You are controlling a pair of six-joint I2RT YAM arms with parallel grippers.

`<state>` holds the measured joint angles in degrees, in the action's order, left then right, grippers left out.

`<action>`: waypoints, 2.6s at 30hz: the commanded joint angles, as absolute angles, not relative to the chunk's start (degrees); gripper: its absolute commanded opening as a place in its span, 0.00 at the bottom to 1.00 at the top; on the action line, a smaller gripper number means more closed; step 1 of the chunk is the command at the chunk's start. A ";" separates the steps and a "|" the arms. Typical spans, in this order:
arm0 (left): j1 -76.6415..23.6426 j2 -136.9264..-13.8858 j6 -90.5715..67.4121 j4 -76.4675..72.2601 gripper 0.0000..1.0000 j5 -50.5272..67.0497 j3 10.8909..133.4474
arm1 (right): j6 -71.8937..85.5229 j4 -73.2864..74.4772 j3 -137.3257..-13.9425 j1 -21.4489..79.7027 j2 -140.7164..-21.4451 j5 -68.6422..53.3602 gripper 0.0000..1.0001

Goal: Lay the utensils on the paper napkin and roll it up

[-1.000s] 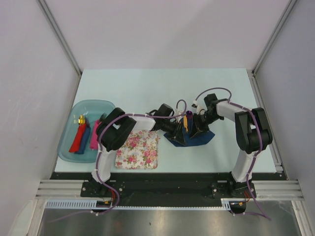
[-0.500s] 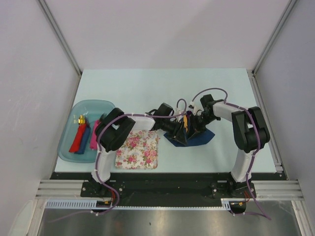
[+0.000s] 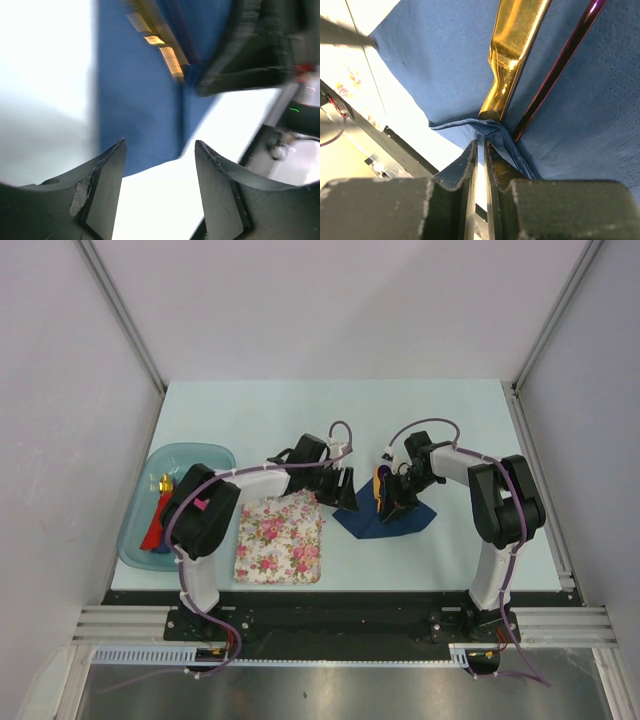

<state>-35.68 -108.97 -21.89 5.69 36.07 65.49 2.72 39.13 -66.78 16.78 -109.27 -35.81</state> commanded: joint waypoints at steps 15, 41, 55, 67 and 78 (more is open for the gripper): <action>-35.59 -110.30 -15.03 17.93 0.64 25.66 69.34 | 2.99 38.67 -69.17 17.75 -110.92 -32.96 0.14; -34.89 -116.02 -27.42 2.99 0.62 36.82 68.91 | 3.16 39.11 -69.52 18.02 -111.88 -31.99 0.14; -31.82 -109.16 -27.86 4.57 0.54 35.86 59.68 | 3.25 39.11 -69.96 18.11 -112.50 -31.82 0.14; -31.82 -108.72 -31.20 0.26 0.20 38.93 60.12 | 3.34 39.37 -70.14 18.11 -112.41 -31.55 0.14; -33.92 -110.83 -37.00 -10.37 0.01 45.96 61.61 | 3.60 39.11 -70.31 18.19 -112.59 -31.29 0.14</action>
<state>-32.64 -111.00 -34.06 -4.05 41.45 60.01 3.46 41.52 -69.14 17.43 -110.91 -34.28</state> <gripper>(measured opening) 0.020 0.140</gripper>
